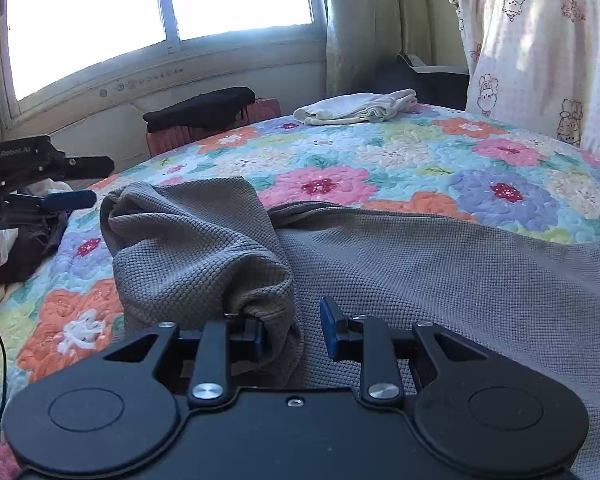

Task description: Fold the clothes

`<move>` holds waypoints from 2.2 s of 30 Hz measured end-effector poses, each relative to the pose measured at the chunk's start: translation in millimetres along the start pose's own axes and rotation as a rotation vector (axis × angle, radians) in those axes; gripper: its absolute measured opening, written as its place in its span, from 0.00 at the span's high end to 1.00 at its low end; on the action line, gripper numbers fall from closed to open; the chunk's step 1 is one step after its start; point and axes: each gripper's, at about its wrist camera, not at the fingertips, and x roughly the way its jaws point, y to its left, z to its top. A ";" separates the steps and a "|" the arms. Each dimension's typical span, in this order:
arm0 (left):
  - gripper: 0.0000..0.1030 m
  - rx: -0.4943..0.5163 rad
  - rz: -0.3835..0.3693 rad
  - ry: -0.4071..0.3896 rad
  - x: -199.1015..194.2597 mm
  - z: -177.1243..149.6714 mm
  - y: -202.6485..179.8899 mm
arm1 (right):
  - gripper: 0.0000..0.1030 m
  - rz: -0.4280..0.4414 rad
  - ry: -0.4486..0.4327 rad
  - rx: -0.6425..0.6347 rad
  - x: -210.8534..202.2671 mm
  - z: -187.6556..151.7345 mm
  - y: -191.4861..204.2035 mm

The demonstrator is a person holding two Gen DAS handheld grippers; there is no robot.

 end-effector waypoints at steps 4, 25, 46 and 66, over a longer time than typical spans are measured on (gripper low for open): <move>0.29 -0.048 -0.069 0.148 26.3 -1.5 11.0 | 0.70 0.019 0.006 0.019 -1.0 -0.7 -4.2; 0.42 0.026 -0.443 0.452 133.1 16.2 -125.8 | 0.73 0.155 0.129 0.479 -16.7 -26.6 -35.9; 0.34 0.222 -0.117 0.499 76.2 -33.7 -36.6 | 0.24 -0.132 0.123 0.107 -26.5 17.0 12.3; 0.32 0.243 -0.083 0.543 78.0 -43.5 -24.7 | 0.89 -0.298 0.158 0.563 -56.6 -20.0 -82.5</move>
